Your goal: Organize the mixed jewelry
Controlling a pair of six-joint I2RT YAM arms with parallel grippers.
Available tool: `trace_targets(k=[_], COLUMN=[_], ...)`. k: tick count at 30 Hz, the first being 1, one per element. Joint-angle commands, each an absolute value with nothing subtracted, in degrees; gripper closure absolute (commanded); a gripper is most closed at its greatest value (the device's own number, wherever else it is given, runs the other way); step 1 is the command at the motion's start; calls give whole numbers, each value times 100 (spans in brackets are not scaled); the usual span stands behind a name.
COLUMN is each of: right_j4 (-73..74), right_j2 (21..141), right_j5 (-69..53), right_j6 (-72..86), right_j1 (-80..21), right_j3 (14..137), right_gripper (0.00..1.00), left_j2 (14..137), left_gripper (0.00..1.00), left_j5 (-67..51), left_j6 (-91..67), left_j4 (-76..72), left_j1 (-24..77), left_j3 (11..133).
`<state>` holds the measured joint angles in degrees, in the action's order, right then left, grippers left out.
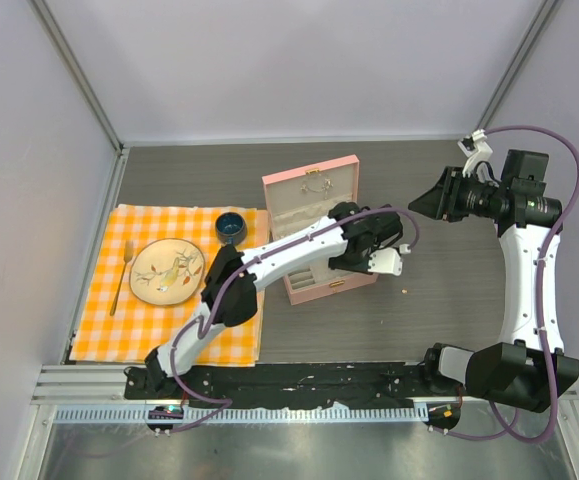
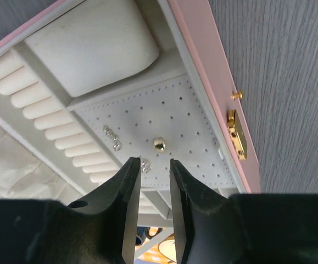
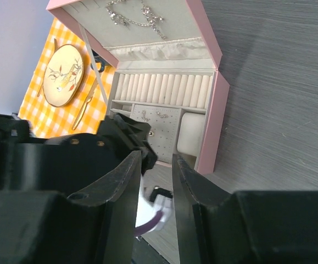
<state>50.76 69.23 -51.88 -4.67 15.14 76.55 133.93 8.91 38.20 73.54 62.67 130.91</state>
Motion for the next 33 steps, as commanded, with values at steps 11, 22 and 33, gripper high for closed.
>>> trace_targets(k=[11,22,33], right_j4=[5747,6469,5539], right_j2=[6715,6539,6653], right_j5=[-3727,-3094,-2250], right_j6=[-2275,-4165,-4676], right_j1=[1538,1450,765], right_j3=[7041,5951,4659], right_gripper=[60,45,49], left_j2=[11260,9721,9220], left_gripper=[67,66,66], left_j5=[238,-693,-1081], left_j6=[3182,2523,2241], left_j4=[6875,5757,5195], left_j1=[6021,5011,4254], left_j3=[11832,10336,9589])
